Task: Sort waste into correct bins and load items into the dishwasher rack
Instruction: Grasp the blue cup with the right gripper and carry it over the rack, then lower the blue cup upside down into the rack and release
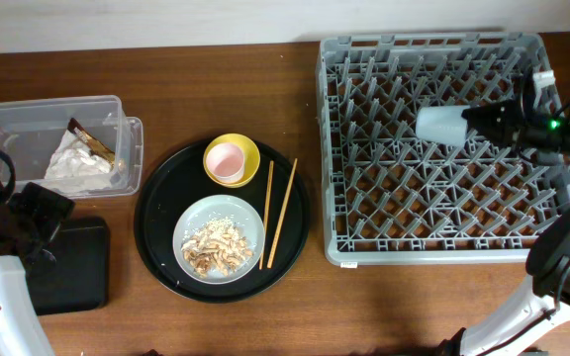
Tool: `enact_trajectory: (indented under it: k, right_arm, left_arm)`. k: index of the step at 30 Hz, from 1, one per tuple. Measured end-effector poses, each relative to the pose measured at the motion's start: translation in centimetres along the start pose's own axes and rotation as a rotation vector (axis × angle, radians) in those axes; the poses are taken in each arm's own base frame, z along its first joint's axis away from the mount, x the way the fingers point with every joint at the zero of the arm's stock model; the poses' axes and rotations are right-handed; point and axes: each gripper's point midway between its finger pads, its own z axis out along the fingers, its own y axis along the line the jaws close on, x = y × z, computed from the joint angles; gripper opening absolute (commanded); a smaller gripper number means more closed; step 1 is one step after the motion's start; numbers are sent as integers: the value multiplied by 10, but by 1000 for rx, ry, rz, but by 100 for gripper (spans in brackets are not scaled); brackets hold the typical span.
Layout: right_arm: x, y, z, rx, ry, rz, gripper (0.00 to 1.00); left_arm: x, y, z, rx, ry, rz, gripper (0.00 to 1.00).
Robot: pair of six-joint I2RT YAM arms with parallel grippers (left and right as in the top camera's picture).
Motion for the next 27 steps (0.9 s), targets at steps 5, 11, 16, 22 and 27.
enact_trajectory:
  k: [5, 11, 16, 22, 27]
  right_arm:
    - [14, -23, 7, -28, 23, 116, 4]
    - [12, -47, -14, 28, -14, 172, 4]
    - [-9, -39, -15, -48, -73, 80, 4]
    - [-35, -35, -17, -83, -124, 73, 4]
    - [-31, -27, 1, -101, -80, 76, 4]
  left_arm:
    - [0, 0, 0, 0, 0, 0, 99]
    - [0, 0, 0, 0, 0, 0, 99]
    - [0, 0, 0, 1, 0, 0, 99]
    - [0, 0, 0, 0, 0, 0, 99]
    - [0, 0, 0, 0, 0, 0, 99]
